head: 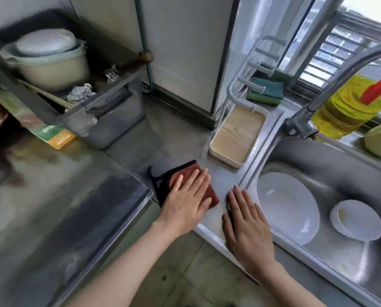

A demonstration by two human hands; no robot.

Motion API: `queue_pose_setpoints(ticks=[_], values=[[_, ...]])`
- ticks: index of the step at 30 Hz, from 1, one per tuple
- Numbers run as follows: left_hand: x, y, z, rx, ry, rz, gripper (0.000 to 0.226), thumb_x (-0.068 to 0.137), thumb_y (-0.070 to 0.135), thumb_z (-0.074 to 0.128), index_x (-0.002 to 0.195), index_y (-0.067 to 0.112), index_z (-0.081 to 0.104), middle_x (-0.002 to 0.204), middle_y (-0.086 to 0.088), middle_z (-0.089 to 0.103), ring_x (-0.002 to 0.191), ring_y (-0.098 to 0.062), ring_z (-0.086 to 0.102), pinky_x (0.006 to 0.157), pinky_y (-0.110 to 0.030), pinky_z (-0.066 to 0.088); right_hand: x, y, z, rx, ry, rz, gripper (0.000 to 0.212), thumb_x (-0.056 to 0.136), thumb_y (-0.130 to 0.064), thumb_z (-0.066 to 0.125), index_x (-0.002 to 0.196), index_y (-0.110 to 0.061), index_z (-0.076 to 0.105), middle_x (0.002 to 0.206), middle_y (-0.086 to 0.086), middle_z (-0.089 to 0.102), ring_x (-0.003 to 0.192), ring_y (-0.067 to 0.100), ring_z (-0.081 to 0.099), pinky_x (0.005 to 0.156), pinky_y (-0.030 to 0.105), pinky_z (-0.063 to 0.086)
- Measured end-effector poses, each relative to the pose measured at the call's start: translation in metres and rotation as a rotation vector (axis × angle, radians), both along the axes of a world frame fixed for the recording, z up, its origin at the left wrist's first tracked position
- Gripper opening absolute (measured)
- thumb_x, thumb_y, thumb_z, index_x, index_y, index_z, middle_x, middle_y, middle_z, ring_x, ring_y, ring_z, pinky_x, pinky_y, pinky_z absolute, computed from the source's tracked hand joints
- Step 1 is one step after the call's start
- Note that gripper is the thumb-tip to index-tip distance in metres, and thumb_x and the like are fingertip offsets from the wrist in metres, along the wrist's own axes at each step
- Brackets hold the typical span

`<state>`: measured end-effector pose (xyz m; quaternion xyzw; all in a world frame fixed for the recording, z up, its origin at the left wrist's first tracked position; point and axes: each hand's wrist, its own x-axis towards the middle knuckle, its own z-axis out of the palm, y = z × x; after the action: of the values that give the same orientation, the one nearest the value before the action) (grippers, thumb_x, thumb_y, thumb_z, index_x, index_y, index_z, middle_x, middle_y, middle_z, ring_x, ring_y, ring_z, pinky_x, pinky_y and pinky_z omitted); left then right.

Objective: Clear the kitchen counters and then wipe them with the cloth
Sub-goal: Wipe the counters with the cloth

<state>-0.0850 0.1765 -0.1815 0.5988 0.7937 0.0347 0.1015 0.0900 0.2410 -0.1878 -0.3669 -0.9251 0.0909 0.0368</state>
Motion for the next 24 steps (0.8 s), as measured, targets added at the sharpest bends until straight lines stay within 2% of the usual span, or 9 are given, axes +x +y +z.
queue_pose_setpoints(ticks=[2, 4, 6, 8, 12, 13, 15, 18, 24], values=[[-0.023, 0.015, 0.000, -0.011, -0.001, 0.007, 0.062, 0.093, 0.047, 0.010, 0.148, 0.018, 0.009, 0.156, 0.005, 0.003, 0.143, -0.011, 0.003, 0.116, -0.041, 0.006, -0.001, 0.000, 0.002, -0.009, 0.007, -0.003, 0.055, 0.097, -0.040, 0.026, 0.146, -0.016, 0.029, 0.154, 0.000, 0.023, 0.143, 0.017, 0.017, 0.112, 0.035, 0.021], [-0.038, 0.031, 0.001, -0.036, 0.015, 0.050, 0.059, 0.096, 0.045, 0.011, 0.148, 0.019, -0.001, 0.156, 0.007, -0.007, 0.143, -0.009, -0.008, 0.114, -0.037, -0.007, 0.000, -0.001, 0.003, -0.010, 0.011, -0.010, 0.055, 0.096, -0.040, 0.027, 0.146, -0.016, 0.029, 0.153, 0.000, 0.024, 0.143, 0.016, 0.017, 0.111, 0.036, 0.022], [-0.040, 0.044, -0.001, -0.050, 0.048, 0.097, 0.060, 0.096, 0.045, 0.010, 0.147, 0.018, -0.004, 0.156, 0.005, -0.008, 0.143, -0.011, -0.009, 0.114, -0.037, -0.008, 0.000, 0.000, 0.003, -0.017, 0.003, -0.015, 0.055, 0.096, -0.039, 0.027, 0.145, -0.016, 0.031, 0.153, 0.000, 0.026, 0.142, 0.016, 0.017, 0.110, 0.037, 0.024], [-0.034, 0.051, -0.001, -0.047, 0.046, 0.174, 0.067, 0.088, 0.048, -0.004, 0.147, 0.016, -0.006, 0.156, 0.003, -0.008, 0.143, -0.013, -0.008, 0.113, -0.038, -0.009, -0.001, 0.001, 0.003, -0.025, -0.011, -0.011, 0.055, 0.096, -0.039, 0.026, 0.145, -0.016, 0.031, 0.153, 0.000, 0.026, 0.143, 0.016, 0.018, 0.110, 0.038, 0.025], [-0.020, 0.036, 0.013, 0.020, -0.154, 0.250, 0.074, 0.080, 0.052, -0.005, 0.143, 0.015, -0.013, 0.152, 0.003, -0.017, 0.142, -0.014, -0.013, 0.108, -0.037, -0.016, -0.003, -0.002, 0.009, -0.093, -0.010, -0.044, 0.055, 0.095, -0.041, 0.025, 0.143, -0.015, 0.036, 0.152, -0.001, 0.027, 0.142, 0.015, 0.021, 0.111, 0.037, 0.022], [-0.018, 0.023, 0.017, 0.047, -0.190, 0.275, 0.070, 0.084, 0.051, 0.000, 0.143, 0.015, -0.011, 0.151, 0.004, -0.015, 0.142, -0.013, -0.013, 0.109, -0.036, -0.015, -0.007, -0.003, 0.014, -0.116, 0.025, -0.072, 0.055, 0.095, -0.040, 0.026, 0.141, -0.014, 0.039, 0.151, -0.001, 0.028, 0.140, 0.016, 0.024, 0.111, 0.037, 0.021], [-0.020, -0.012, 0.021, 0.121, -0.165, 0.359, 0.062, 0.092, 0.042, 0.016, 0.146, 0.013, 0.012, 0.155, 0.001, 0.007, 0.143, -0.015, 0.005, 0.116, -0.037, -0.002, -0.028, -0.001, 0.024, -0.134, 0.110, -0.042, 0.052, 0.096, -0.037, 0.028, 0.139, -0.011, 0.040, 0.150, 0.002, 0.029, 0.140, 0.019, 0.026, 0.113, 0.036, 0.017], [-0.046, -0.050, 0.022, 0.137, -0.057, 0.464, 0.050, 0.094, 0.031, 0.027, 0.137, 0.010, 0.041, 0.147, -0.005, 0.037, 0.135, -0.021, 0.034, 0.109, -0.038, 0.018, -0.091, 0.013, 0.036, -0.146, 0.118, 0.185, 0.052, 0.099, -0.030, 0.037, 0.146, -0.014, 0.024, 0.154, 0.002, 0.019, 0.144, 0.017, 0.010, 0.117, 0.038, 0.012], [-0.088, -0.065, 0.007, 0.047, 0.014, 0.574, 0.049, 0.093, 0.034, 0.031, 0.134, 0.012, 0.047, 0.144, -0.005, 0.042, 0.132, -0.023, 0.040, 0.106, -0.041, 0.022, -0.201, 0.038, 0.024, -0.161, -0.138, 0.428, 0.065, 0.097, -0.054, 0.019, 0.150, -0.019, 0.007, 0.157, 0.001, -0.002, 0.144, 0.017, -0.009, 0.117, 0.036, -0.006]])
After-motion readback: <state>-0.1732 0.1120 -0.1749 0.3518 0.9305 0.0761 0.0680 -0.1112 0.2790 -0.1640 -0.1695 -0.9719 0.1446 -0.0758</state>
